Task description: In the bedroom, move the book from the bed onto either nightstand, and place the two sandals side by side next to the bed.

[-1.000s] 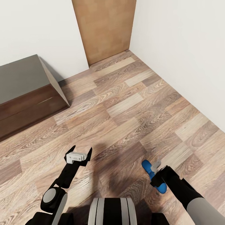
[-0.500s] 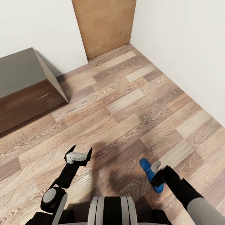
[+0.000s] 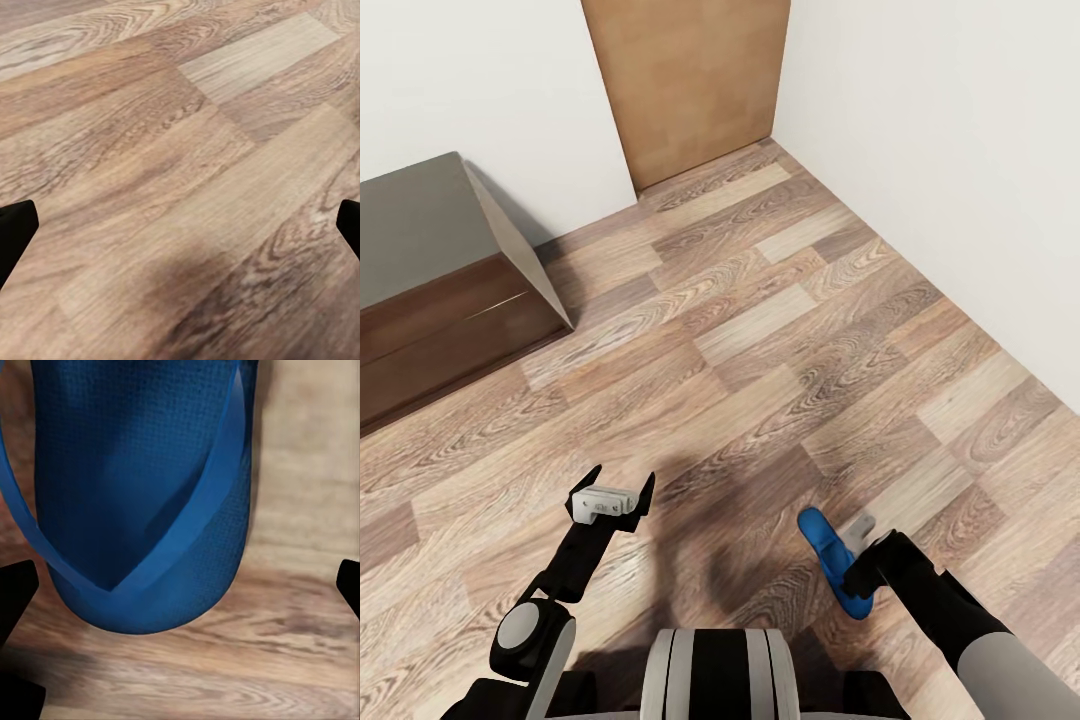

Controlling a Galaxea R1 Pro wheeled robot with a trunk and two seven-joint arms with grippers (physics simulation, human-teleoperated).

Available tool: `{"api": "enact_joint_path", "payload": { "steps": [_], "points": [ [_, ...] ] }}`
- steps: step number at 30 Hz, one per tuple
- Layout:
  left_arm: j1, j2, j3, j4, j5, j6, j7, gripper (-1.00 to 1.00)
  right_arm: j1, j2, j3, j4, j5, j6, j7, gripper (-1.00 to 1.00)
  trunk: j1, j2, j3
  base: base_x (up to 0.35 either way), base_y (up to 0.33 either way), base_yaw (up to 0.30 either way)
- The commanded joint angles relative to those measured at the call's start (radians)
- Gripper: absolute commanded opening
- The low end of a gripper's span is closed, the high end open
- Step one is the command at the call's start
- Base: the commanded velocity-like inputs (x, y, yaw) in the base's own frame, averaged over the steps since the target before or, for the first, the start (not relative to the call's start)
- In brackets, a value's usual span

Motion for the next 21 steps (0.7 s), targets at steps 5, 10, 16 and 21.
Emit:
{"api": "enact_joint_path", "payload": {
  "steps": [5, 10, 16, 21],
  "points": [
    [0.0, -0.001, 0.001, -0.001, 0.003, 0.003, -0.004, 1.0, 0.0, -0.001, 0.003, -0.002, 0.012, 0.002, 0.008, 1.0, 0.0, 0.0, -0.001, 0.0, -0.002, 0.0],
    [0.0, -0.001, 0.001, -0.001, 0.004, 0.003, -0.004, 1.0, 0.0, -0.001, 0.004, -0.001, 0.012, 0.002, 0.007, 1.0, 0.0, 0.0, -0.001, 0.012, 0.044, 0.0],
    [0.0, 0.0, 0.001, -0.001, 0.004, 0.003, -0.004, 1.0, 0.0, -0.001, 0.004, -0.001, 0.012, 0.002, 0.007, 1.0, 0.0, 0.0, -0.001, 0.052, 0.149, 0.0],
    [0.0, 0.0, 0.001, -0.001, 0.004, 0.003, -0.004, 1.0, 0.0, -0.001, 0.004, -0.001, 0.012, 0.002, 0.007, 1.0, 0.0, 0.0, -0.001, 0.008, 0.023, 0.0]
  ]
}}
